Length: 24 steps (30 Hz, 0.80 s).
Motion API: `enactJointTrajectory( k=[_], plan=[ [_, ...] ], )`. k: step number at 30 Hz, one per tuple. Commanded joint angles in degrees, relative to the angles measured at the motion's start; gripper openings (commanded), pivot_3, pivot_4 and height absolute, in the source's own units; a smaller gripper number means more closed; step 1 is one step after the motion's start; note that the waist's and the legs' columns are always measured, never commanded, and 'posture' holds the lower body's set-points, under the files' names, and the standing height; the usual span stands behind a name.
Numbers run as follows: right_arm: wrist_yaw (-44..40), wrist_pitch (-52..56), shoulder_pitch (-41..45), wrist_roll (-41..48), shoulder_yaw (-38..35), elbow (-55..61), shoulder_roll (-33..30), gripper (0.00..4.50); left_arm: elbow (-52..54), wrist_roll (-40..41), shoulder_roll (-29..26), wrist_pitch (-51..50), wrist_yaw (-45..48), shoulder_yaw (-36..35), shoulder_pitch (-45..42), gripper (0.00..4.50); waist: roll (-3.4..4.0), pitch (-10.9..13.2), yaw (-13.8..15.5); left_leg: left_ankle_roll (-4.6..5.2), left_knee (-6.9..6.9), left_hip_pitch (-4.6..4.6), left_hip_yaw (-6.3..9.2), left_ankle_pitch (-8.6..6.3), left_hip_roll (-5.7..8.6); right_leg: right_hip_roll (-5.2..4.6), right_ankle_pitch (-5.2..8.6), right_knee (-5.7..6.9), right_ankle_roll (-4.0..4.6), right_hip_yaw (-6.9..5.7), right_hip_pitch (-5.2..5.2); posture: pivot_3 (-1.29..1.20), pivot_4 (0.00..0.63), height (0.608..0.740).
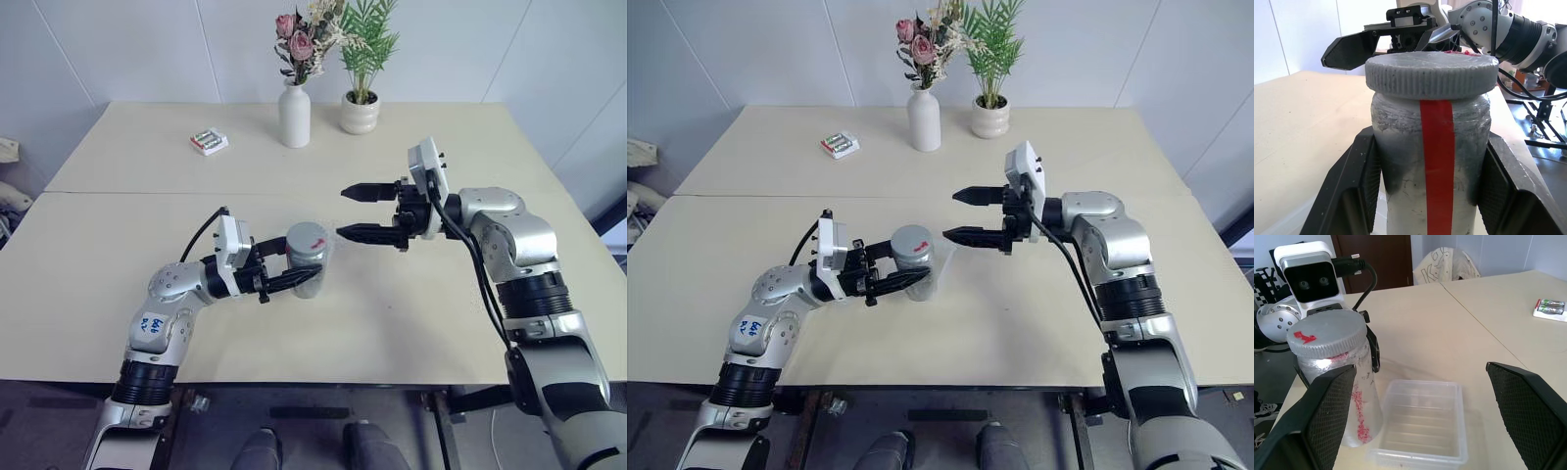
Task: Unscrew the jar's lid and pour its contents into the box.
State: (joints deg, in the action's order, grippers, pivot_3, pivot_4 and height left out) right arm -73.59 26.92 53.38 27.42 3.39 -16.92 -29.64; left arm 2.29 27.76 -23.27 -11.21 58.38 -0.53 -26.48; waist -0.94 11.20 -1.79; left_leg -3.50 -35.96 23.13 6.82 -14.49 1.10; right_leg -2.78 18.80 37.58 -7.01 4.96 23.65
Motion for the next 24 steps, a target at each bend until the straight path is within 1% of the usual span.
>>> enactJointTrajectory(
  k=[1, 8, 11, 19, 24],
  plan=[
    [-1.1, 3.4, 0.6, 5.0, -2.6, 5.5, 0.5, 4.48, 2.6, 0.8, -0.1, 1.1, 0.1, -0.5, -0.1, 2.27, 0.00, 0.0, 0.0, 0.00, 0.00, 0.00, 0.00, 0.00, 0.00, 0.00, 0.00, 0.00, 0.00, 0.00, 0.00, 0.00, 0.150, 0.740],
    [1.2, 9.0, -0.2, 9.1, -0.8, 13.9, 4.5, 4.48, 2.6, 0.9, -0.1, 1.0, 0.2, -0.3, -0.3, 2.27, 0.00, 0.0, 0.1, 0.00, -0.01, 0.00, 0.03, 0.00, -0.02, 0.01, 0.00, 0.01, 0.00, -0.02, 0.00, 0.00, 0.150, 0.740],
    [2.3, 9.3, -0.7, 8.1, 1.4, 15.2, 6.5, 4.48, 2.5, 0.8, 0.1, 1.0, 0.1, -0.2, -0.4, 2.27, 0.00, 0.0, 0.1, 0.00, -0.03, 0.00, 0.03, 0.00, -0.02, 0.00, 0.00, 0.00, 0.00, -0.02, -0.01, 0.00, 0.150, 0.740],
    [2.6, 5.1, -0.3, 3.1, 6.0, 12.5, 9.3, 4.48, 2.4, 0.6, 1.1, 1.1, -0.2, 0.7, -0.6, 2.27, 0.00, 0.0, 0.1, 0.00, -0.03, 0.00, 0.04, 0.00, -0.01, 0.00, 0.00, 0.01, 0.00, -0.02, 0.00, 0.00, 0.150, 0.740],
    [2.8, 4.1, -0.9, 2.3, 6.4, 11.7, 9.7, 4.48, 2.8, 0.9, 1.3, 1.0, -0.4, 0.7, -0.2, 2.27, 0.00, 0.0, 0.1, 0.00, -0.03, 0.00, 0.04, 0.00, 0.00, 0.00, 0.00, 0.01, 0.00, -0.02, 0.00, 0.00, 0.150, 0.740]
  ],
)
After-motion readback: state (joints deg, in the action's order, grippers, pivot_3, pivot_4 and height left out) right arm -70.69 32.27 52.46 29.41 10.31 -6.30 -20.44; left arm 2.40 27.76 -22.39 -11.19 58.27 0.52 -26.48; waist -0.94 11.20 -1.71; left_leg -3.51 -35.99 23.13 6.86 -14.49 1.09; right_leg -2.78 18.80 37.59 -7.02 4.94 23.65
